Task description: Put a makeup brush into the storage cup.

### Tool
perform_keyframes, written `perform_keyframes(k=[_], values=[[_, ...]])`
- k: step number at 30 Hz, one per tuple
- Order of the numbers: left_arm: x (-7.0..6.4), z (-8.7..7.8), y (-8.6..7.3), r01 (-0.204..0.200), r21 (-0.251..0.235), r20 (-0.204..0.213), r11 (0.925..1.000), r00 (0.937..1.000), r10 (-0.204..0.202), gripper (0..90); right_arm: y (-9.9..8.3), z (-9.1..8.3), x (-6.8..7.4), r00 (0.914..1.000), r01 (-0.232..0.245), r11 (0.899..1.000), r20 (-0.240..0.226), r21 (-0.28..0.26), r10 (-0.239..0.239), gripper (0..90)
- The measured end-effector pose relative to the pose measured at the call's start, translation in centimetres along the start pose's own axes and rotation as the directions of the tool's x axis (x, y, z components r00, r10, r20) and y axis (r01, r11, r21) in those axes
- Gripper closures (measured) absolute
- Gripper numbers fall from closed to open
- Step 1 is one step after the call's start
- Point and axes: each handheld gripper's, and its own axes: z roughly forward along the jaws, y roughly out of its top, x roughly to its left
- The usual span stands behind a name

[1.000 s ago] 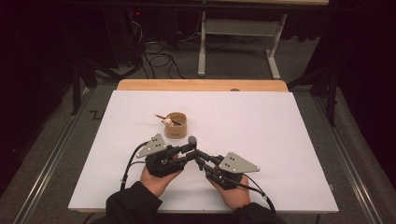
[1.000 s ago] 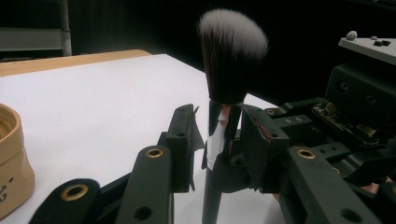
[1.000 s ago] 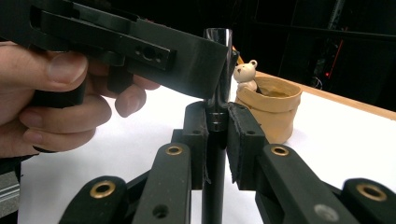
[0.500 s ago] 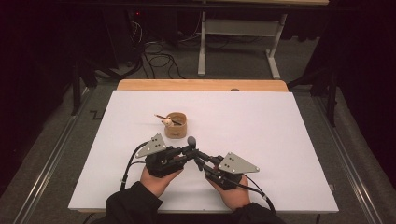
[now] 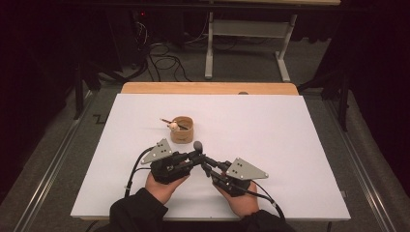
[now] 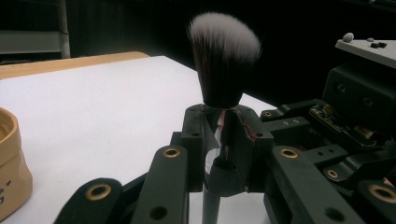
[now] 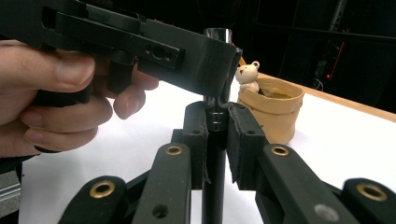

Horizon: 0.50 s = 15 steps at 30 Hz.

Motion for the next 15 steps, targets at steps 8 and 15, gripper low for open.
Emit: perform_keyframes(k=[8, 15], values=[[0.07, 0.02, -0.02, 0.0, 0.005, -0.006, 1.0, 1.0, 0.0, 75.6, -0.03, 0.03, -0.02, 1.0, -0.005, 1.0, 0.007, 0.003, 0.005, 78.1], [0.1, -0.04, -0.02, -0.004, 0.006, -0.009, 1.0, 1.0, 0.004, 75.6, -0.07, 0.08, -0.12, 0.9998, -0.013, 1.0, 0.015, 0.008, 0.013, 71.3]])
